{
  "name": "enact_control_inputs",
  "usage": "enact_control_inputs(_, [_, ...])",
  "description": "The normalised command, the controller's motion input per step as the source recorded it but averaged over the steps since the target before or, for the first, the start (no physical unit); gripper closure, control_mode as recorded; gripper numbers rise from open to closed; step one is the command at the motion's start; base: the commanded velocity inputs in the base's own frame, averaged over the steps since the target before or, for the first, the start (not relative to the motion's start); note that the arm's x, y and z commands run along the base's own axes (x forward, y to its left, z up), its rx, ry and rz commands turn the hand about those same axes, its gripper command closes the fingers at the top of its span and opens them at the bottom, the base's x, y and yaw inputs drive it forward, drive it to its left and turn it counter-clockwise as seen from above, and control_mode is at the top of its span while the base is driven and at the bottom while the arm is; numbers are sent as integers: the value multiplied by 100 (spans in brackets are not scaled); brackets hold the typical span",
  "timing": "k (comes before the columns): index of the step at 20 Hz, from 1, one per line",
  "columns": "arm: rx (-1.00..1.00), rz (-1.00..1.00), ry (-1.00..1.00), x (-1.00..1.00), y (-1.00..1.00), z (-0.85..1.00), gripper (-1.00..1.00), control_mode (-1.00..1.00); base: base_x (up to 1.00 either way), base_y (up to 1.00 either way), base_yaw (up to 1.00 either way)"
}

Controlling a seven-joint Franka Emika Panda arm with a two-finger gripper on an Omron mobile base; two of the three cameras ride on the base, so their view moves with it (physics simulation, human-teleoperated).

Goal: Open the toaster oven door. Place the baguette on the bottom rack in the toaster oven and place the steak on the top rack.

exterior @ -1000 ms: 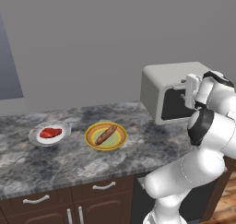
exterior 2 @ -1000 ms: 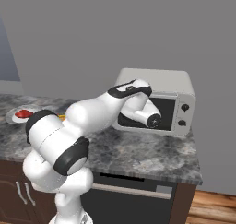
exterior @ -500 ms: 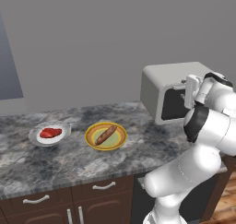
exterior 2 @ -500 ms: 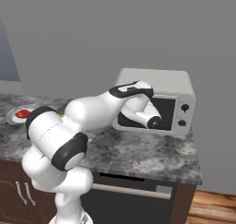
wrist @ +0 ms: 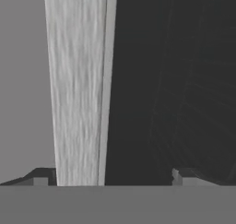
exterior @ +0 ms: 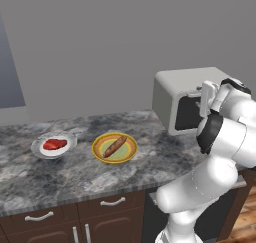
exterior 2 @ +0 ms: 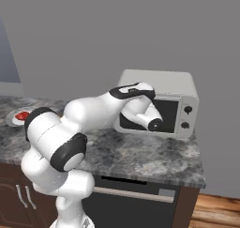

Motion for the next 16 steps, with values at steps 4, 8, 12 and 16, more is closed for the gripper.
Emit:
enact_control_inputs(4, [0, 0, -14, 30, 0, -7, 100, -100, 0, 0, 0])
enact_control_inputs(8, [0, 0, -9, 24, 0, 0, 100, -100, 0, 0, 0])
enact_control_inputs(12, [-2, 1, 0, 24, 0, 3, 100, -100, 0, 0, 0])
enact_control_inputs(16, [-8, 1, 0, 21, 0, 9, 100, -100, 0, 0, 0])
